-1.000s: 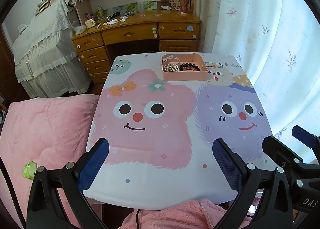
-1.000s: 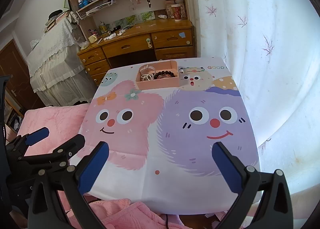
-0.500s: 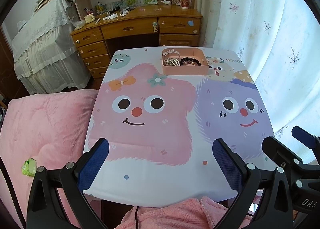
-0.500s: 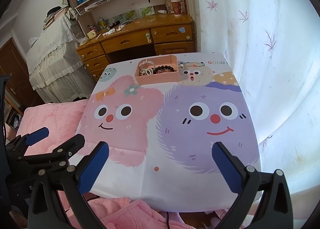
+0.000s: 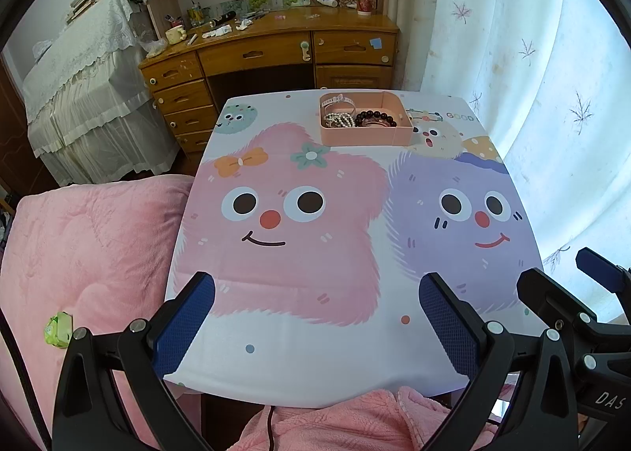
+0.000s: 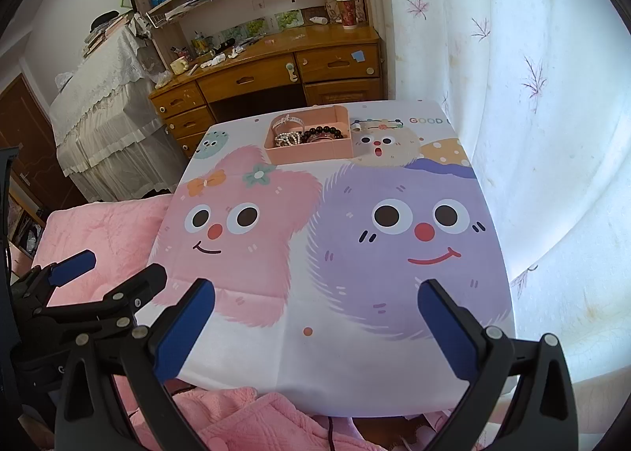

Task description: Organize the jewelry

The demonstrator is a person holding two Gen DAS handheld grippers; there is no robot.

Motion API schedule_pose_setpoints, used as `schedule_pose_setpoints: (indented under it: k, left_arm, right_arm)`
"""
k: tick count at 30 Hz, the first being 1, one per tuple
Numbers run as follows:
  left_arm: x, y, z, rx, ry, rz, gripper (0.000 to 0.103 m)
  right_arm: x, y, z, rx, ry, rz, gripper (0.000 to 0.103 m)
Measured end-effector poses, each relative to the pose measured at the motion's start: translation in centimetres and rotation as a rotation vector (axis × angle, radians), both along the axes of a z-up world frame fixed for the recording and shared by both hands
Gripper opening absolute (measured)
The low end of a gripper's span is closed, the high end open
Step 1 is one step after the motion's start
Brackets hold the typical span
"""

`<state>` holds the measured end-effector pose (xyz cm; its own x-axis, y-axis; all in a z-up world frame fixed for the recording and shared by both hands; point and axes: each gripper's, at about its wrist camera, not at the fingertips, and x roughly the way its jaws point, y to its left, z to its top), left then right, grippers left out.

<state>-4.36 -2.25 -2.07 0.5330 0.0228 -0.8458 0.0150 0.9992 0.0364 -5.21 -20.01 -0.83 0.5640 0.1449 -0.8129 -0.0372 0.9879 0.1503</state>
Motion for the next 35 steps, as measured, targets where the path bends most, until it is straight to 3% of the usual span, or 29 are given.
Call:
schedule_pose_setpoints:
  k: [35]
  left_arm:
    - [-0.4, 0.4, -0.4, 0.002, 0.007, -0.002, 0.102]
  right_arm:
    - [-0.7, -0.1, -1.6, 0.004, 0.017, -0.014, 0.103]
